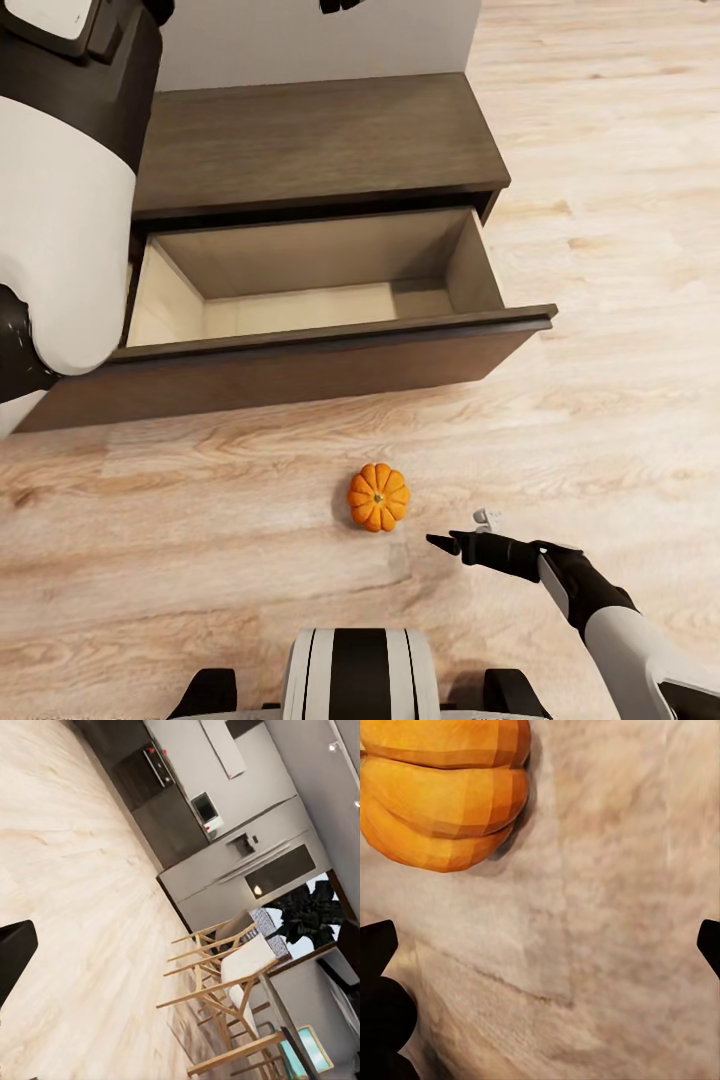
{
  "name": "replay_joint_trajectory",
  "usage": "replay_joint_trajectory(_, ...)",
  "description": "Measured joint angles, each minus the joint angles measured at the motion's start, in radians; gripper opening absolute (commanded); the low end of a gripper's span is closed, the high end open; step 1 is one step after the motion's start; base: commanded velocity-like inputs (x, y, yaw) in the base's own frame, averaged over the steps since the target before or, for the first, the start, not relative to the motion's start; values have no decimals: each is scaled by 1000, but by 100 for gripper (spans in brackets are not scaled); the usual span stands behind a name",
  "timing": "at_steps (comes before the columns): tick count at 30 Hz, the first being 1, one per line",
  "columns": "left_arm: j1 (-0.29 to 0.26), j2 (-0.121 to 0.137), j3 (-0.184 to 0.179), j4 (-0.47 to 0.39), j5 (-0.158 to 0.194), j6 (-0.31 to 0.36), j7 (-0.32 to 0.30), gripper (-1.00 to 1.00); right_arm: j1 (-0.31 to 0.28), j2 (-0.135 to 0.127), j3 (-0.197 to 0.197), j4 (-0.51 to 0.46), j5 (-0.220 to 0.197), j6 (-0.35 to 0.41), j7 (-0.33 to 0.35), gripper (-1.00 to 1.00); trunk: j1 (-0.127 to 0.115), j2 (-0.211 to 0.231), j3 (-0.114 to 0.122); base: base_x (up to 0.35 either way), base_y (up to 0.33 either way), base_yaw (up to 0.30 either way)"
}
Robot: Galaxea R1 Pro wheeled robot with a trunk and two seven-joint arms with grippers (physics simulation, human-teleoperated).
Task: Place each of the two pumpkins and all three candles from the living room inside a cabinet in the living room (use any cabinet), then make sure every cabinet is closed, and position the cauldron so it is next to a table in the living room.
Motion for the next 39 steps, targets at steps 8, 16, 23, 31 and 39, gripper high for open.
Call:
replay_joint_trajectory(8,1,0,0,-5,0,0,0,100,0,-3,-48,-3,-10,-3,0,100,4,-2,-31,0,0,0)
replay_joint_trajectory(16,1,0,0,-29,2,1,0,100,0,-2,-94,-3,-118,-3,26,100,4,-2,-39,0,0,0)
replay_joint_trajectory(23,1,1,-1,-40,38,1,0,100,-1,1,-95,-6,-128,4,169,100,4,-2,-39,0,0,0)
replay_joint_trajectory(31,1,4,-3,-44,68,-1,0,100,-2,26,-94,-6,-128,-2,181,100,4,-2,-39,115,0,0)
replay_joint_trajectory(39,1,3,-3,-46,69,-1,0,100,-2,28,-94,-6,-126,-5,172,100,4,-2,-39,291,0,0)
